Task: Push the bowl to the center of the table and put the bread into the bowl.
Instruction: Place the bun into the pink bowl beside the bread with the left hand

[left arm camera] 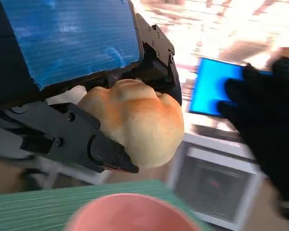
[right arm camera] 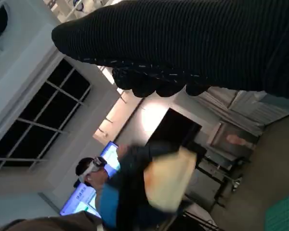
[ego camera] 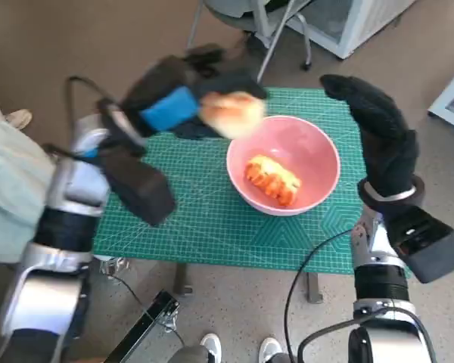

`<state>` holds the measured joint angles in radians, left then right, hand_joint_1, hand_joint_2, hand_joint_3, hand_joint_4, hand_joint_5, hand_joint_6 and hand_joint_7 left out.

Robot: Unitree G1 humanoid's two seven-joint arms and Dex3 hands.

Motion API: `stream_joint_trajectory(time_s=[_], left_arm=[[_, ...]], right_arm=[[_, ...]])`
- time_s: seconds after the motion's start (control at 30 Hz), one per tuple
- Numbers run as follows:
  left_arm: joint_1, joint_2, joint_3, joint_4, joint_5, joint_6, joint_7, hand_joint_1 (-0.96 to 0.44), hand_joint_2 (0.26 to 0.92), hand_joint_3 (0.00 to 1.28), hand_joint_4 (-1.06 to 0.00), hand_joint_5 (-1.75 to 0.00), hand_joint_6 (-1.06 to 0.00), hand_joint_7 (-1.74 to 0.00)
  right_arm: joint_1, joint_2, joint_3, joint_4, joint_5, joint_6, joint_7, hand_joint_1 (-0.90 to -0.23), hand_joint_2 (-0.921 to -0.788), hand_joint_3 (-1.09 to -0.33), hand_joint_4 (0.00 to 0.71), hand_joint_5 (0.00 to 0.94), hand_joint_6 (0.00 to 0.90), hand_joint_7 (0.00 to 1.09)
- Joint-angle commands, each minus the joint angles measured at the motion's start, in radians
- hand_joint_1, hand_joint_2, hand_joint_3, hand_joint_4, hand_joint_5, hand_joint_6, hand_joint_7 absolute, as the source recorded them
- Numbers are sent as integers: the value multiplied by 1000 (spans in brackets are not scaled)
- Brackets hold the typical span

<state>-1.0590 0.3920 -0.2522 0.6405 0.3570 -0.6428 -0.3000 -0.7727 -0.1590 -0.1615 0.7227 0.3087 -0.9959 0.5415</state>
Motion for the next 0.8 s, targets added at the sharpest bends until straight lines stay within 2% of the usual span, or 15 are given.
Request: stream_joint_trajectory(time_s=[0.03,0.07,0.1,0.13,0.17,0.23,0.3,0.47,0.8], left_arm=[[-54,-63,-42,156,45,-44,45,0,920,86,-573,-1285,-702,-1098],[-61,-75,-48,185,46,-48,42,-1,920,154,-511,-1344,-608,-1196],[-60,-85,-62,197,48,-19,7,-1,920,180,-486,-1367,-572,-1234],[-60,-93,-73,207,51,1,-17,-9,895,201,-373,-1152,-439,-1120],[-67,-97,-91,203,60,61,-69,-22,863,188,-254,-761,-302,-881],[-83,-106,-116,193,70,155,-151,-28,822,156,-130,-389,-154,-569],[-91,-114,-128,178,70,217,-205,-53,790,124,-53,-159,-63,-349],[-75,-127,-130,153,70,233,-212,-133,769,91,-8,-26,-41,-245],[-40,-143,-66,185,17,105,-74,-219,806,69,1,0,-72,-247]], right_arm=[[9,-2,0,14,-10,-2,-3,-529,-921,-653,348,2,23,799],[9,-3,-1,16,-9,-3,-2,-530,-921,-653,348,2,23,800],[10,-4,-1,16,-8,-2,-1,-531,-921,-653,348,2,23,800],[11,-5,-2,16,-7,-2,0,-532,-921,-653,348,2,23,801],[12,-6,-3,15,-6,-2,1,-533,-921,-653,348,2,22,801],[13,-9,-4,14,-4,-1,2,-534,-921,-653,348,2,21,801],[15,-12,-5,11,-2,1,3,-537,-921,-652,346,1,20,801],[21,-18,-7,0,-1,6,1,-540,-921,-650,345,0,20,801],[34,-25,-10,-27,-1,17,-10,-534,-921,-653,341,0,19,799]])
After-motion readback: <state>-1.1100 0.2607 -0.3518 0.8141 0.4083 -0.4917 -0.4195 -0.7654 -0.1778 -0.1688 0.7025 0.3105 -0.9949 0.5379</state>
